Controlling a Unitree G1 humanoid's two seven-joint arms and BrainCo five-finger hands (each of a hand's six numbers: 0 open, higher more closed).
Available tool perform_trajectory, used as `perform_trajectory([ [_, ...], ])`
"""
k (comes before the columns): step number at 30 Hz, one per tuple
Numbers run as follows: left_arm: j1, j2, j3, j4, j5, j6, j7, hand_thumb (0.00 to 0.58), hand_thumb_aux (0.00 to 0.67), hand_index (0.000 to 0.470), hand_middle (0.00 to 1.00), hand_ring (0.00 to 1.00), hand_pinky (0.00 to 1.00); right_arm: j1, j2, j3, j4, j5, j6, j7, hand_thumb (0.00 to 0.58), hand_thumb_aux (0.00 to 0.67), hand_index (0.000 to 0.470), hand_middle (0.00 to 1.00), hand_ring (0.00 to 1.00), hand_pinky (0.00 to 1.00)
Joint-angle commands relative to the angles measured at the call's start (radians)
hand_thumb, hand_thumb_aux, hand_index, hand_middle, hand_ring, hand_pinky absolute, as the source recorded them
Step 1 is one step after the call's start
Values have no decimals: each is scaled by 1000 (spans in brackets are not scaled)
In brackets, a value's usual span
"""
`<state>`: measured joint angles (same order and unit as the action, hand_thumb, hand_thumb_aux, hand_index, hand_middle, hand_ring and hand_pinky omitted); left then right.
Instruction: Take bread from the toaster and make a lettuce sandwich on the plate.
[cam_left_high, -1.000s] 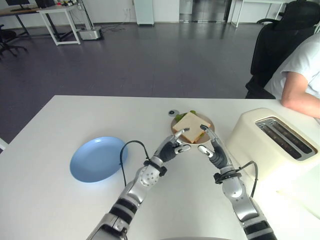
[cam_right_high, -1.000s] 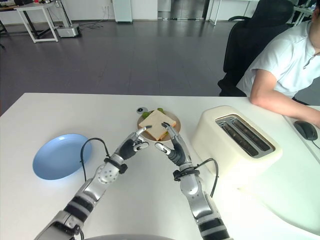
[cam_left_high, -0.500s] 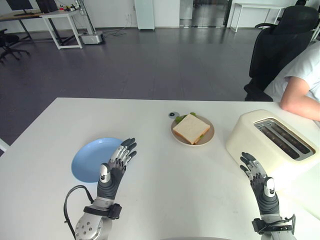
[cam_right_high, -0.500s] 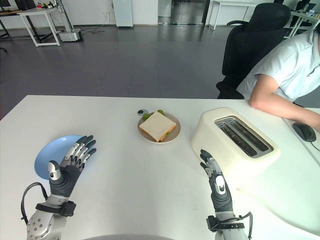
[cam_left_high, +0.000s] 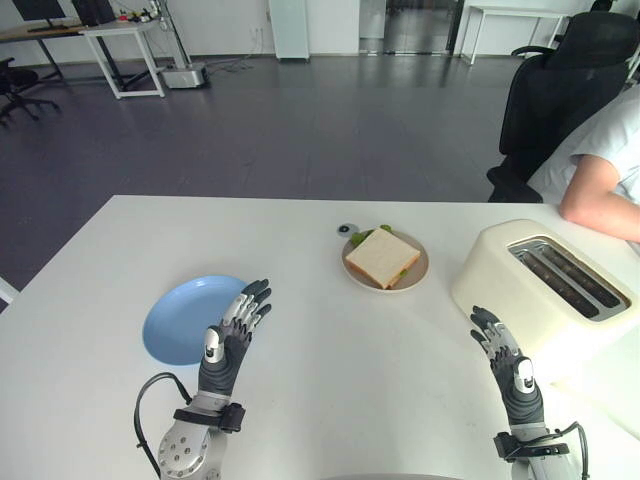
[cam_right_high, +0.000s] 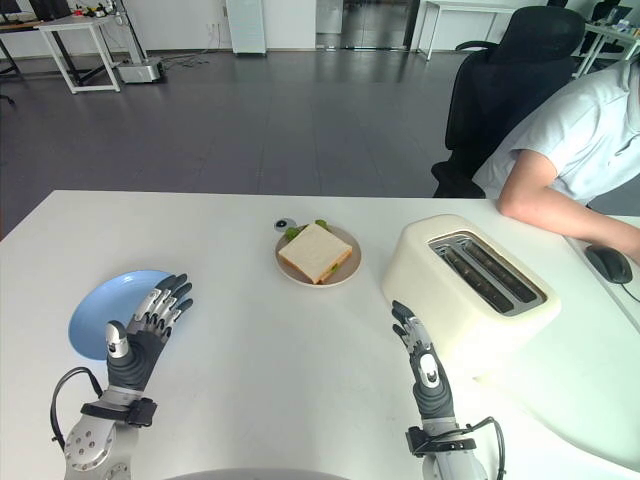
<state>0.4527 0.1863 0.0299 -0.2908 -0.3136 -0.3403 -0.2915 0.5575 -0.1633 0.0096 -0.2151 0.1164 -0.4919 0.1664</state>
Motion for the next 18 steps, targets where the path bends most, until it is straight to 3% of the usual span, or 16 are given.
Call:
perform_trajectory([
  [1, 2, -11, 2, 6, 16, -7, -8, 0, 0, 0, 0, 0, 0, 3, -2, -14, -9, -5, 4, 8, 0, 0, 0, 0, 0, 0],
  [11, 66, -35, -16, -45, 31, -5, -15, 0, 0, 0, 0, 0, 0, 38, -2, -48, -27, 47, 75, 27, 0, 0, 0, 0, 0, 0],
  [18, 77, -42, -30, -73, 35, 11, -13, 0, 0, 0, 0, 0, 0, 23, 11, -64, 7, 83, 42, 54, 0, 0, 0, 0, 0, 0],
])
